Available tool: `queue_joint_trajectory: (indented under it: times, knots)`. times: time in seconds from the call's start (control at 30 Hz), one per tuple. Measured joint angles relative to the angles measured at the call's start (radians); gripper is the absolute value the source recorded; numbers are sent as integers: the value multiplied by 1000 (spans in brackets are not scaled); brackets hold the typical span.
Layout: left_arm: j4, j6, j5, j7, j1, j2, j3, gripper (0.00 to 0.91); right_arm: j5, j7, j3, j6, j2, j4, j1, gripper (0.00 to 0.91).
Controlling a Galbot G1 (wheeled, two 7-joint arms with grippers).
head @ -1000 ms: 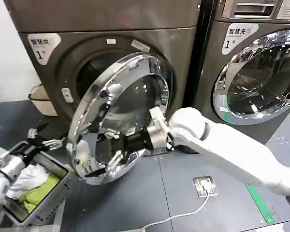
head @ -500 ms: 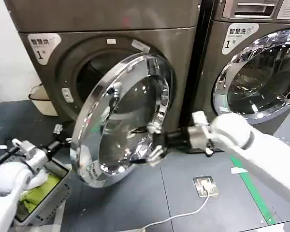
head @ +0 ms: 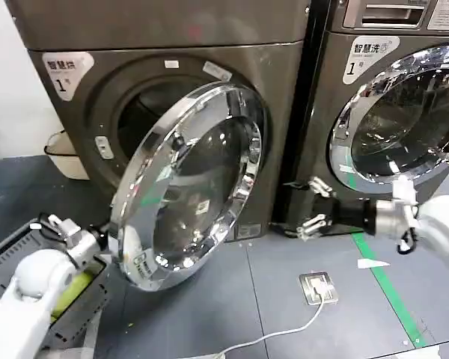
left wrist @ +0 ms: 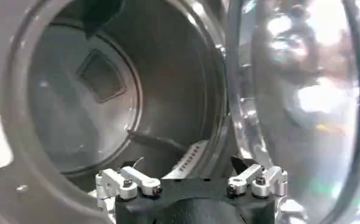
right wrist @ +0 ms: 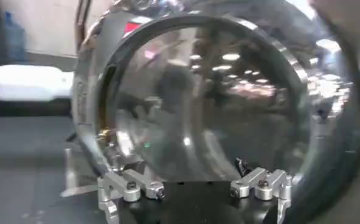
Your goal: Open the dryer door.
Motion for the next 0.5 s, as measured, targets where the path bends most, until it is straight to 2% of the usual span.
queue_joint_trajectory:
  times: [0.13, 0.3, 0.5]
  knots:
    - [-13, -1, -3, 4, -1, -11, 18, 907, -4, 12, 215, 10, 51, 25, -198, 907]
    - [-31, -2, -1, 5, -2, -26, 33, 907, -21, 22, 456, 34, 160, 66, -417, 907]
    - [-41, -6, -12, 7, -23, -35, 57, 907, -28, 53, 656, 65, 292, 105, -585, 907]
